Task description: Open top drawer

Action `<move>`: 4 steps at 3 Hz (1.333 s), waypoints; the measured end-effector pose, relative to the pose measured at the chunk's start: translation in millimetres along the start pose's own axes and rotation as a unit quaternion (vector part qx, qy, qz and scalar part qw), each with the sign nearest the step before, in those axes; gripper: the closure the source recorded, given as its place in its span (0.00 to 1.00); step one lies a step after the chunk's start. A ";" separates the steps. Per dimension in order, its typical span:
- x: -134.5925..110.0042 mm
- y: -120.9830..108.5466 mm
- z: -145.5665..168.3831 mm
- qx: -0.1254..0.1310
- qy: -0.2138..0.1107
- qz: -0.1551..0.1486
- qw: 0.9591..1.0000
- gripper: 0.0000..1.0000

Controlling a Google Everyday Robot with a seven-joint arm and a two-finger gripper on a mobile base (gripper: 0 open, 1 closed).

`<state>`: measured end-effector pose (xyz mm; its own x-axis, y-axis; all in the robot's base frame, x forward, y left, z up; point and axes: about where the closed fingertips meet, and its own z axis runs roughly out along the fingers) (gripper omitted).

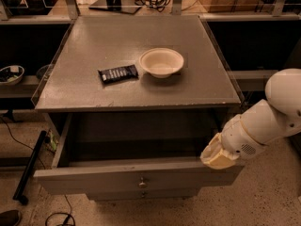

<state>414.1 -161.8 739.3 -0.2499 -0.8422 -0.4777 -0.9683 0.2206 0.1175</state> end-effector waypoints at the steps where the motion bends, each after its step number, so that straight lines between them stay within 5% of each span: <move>1: 0.0 0.0 0.0 0.000 0.000 0.000 1.000 0.51; 3: -0.1 0.0 0.0 0.000 0.000 0.000 1.000 0.00; 4: -0.5 0.2 -0.2 0.000 0.002 -0.001 1.000 0.00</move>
Offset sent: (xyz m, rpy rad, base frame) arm 0.0000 0.0000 0.0000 0.0000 0.0000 0.0000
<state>414.0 -161.5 739.7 -0.2480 -0.8447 -0.4743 -0.9687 0.2192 0.1161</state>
